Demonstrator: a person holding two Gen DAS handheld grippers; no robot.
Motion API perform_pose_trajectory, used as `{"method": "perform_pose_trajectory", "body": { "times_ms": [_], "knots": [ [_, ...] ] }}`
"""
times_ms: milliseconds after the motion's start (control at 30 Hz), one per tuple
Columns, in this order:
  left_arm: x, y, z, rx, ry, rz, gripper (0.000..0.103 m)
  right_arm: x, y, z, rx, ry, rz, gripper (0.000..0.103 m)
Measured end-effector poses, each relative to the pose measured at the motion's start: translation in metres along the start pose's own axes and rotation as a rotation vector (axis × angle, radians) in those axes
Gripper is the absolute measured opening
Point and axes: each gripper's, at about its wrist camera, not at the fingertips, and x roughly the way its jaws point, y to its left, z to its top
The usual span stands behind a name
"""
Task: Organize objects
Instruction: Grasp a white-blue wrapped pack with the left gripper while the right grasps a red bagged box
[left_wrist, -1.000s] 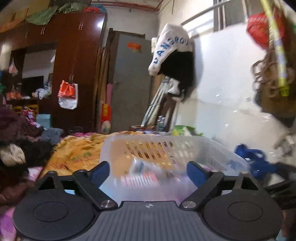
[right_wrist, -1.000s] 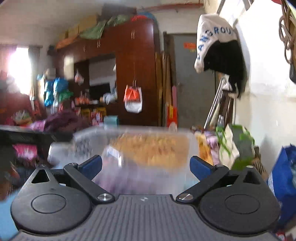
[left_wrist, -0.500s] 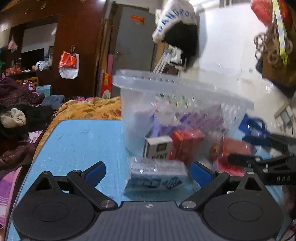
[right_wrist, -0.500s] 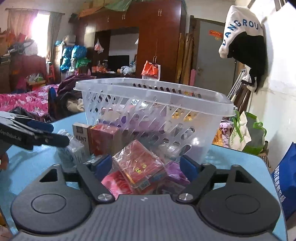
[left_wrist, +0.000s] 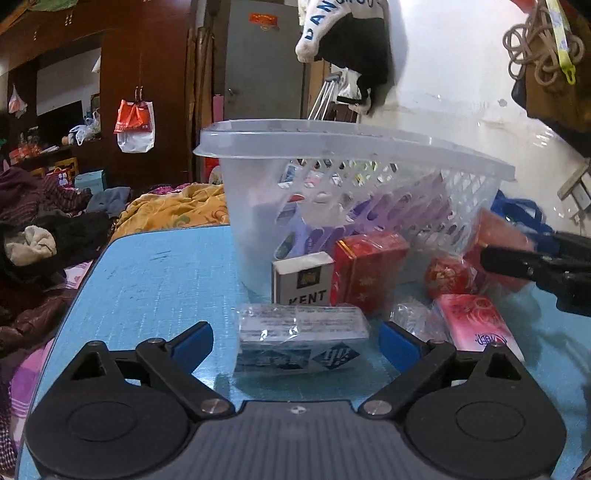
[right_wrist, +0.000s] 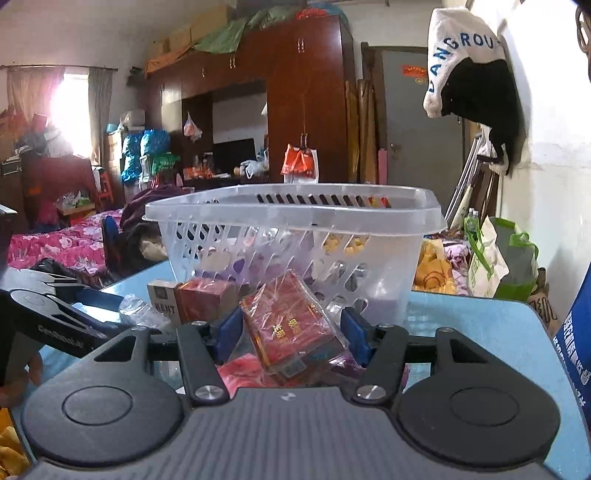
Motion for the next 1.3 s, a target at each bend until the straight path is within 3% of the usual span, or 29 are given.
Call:
{"method": "perform_pose_trajectory", "body": {
  "times_ms": [67,100,267,733,1300],
  "knots": [
    [0.001,0.001,-0.001,-0.003,0.007,-0.001,0.089,0.001,0.005,0.001,-0.021,-0.004,-0.014,0.062],
    [0.001,0.002,-0.001,-0.008,0.012,-0.007,0.080,0.000,0.006,0.001,-0.028,-0.008,-0.018,0.062],
    [-0.004,0.010,-0.004,-0.050,-0.012,-0.065,0.079,-0.001,0.004,0.000,-0.008,-0.024,-0.009,0.062],
    [-0.021,0.011,-0.006,-0.049,-0.133,-0.052,0.079,-0.006,0.002,-0.002,0.012,-0.059,-0.019,0.062],
    [-0.032,0.010,-0.010,-0.034,-0.211,-0.047,0.080,-0.012,0.004,-0.004,0.001,-0.093,-0.012,0.061]
  ]
}}
